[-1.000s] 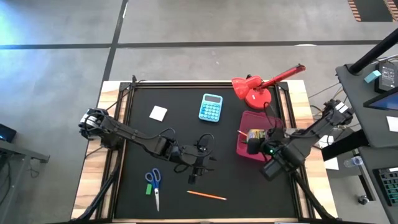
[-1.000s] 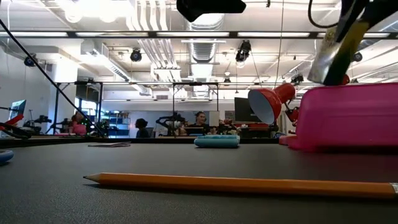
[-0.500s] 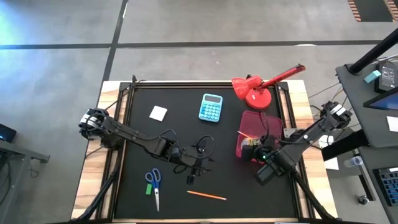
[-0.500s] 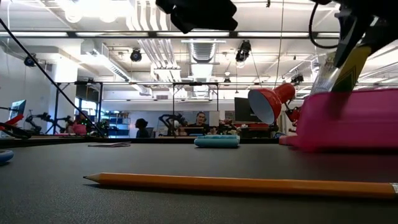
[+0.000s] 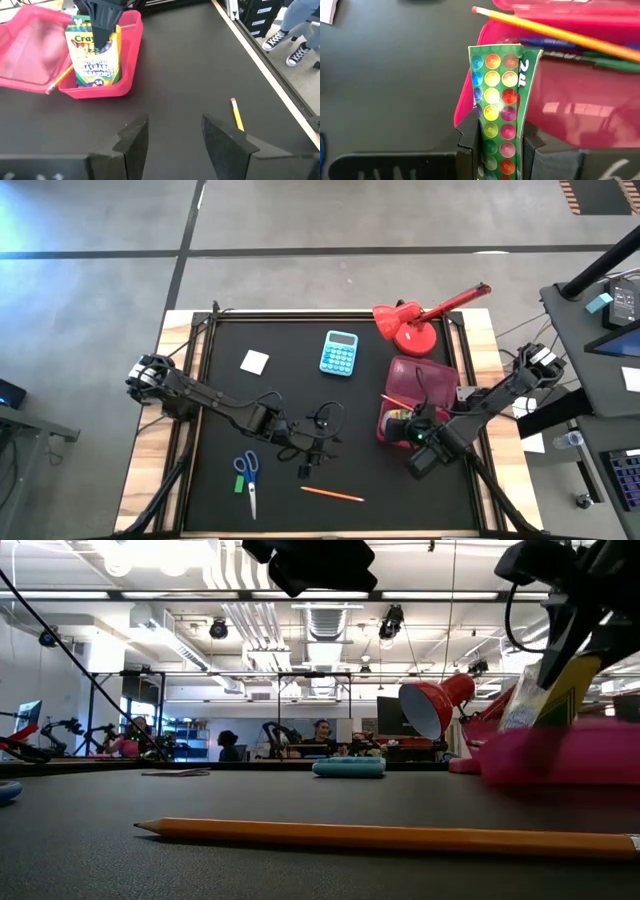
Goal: Pack school essentials
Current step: Put the crayon box into the red supply box
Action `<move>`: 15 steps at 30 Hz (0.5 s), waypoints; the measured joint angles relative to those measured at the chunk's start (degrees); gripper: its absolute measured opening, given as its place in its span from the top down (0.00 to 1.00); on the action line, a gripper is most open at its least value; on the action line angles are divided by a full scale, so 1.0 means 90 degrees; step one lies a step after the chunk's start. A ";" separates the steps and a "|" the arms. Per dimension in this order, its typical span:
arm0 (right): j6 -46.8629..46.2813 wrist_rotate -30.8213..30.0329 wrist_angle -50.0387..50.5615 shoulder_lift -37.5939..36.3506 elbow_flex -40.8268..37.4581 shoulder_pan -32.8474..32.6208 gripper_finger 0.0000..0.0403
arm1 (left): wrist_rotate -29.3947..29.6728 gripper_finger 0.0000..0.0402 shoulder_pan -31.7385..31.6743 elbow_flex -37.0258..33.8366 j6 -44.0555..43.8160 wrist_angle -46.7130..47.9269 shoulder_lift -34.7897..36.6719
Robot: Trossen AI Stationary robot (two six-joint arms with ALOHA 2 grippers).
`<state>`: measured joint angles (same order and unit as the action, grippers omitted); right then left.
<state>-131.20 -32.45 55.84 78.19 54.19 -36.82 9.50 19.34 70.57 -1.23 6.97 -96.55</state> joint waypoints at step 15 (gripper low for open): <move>0.0029 0.0329 -0.0274 -0.0003 -0.0218 0.0041 0.68 | 0.0000 0.59 -0.0001 0.0000 -0.0007 -0.0001 0.0000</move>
<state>-130.94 -29.49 53.37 78.17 52.23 -36.45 9.50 19.33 70.57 -1.30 6.96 -96.55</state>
